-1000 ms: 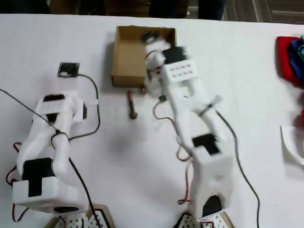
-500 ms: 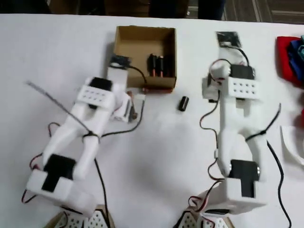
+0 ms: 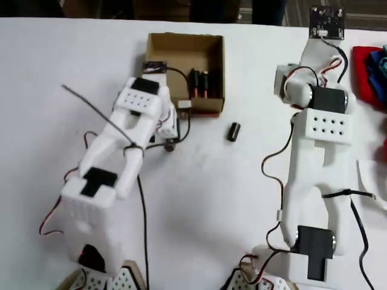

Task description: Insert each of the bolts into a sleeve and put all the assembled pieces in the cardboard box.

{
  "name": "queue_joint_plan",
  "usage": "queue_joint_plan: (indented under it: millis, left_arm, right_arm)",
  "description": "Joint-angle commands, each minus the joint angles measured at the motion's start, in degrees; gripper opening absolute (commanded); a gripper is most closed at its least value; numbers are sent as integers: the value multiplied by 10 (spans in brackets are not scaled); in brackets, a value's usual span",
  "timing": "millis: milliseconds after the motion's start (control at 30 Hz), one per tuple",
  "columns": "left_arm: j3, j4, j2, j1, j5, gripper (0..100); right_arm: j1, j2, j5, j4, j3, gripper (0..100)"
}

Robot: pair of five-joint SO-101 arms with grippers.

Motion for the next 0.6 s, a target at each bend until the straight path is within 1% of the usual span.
queue_joint_plan:
  millis: [0, 233, 300, 367, 433, 500, 567]
  left_arm:
    - [-53, 18, 38, 3, 17, 221]
    - [-144, 31, 124, 9, 16, 220]
    - [-164, 32, 149, 8, 15, 185]
    - [-182, 45, 171, 5, 4, 108]
    - [-201, 69, 192, 6, -44, 22]
    - [-215, 105, 205, 8, -100, 39]
    - [-234, 144, 215, 3, -147, 25]
  right_arm:
    - [4, -32, -4, -26, -25, 20]
    - [1, -32, -5, -44, -25, 20]
    - [4, -32, -5, -44, -25, 20]
    - [5, -31, -5, -44, -25, 20]
    - [5, -28, -5, -45, -25, 20]
    - [4, -15, -5, -46, -27, 20]
    - [2, 5, -5, -53, -29, 20]
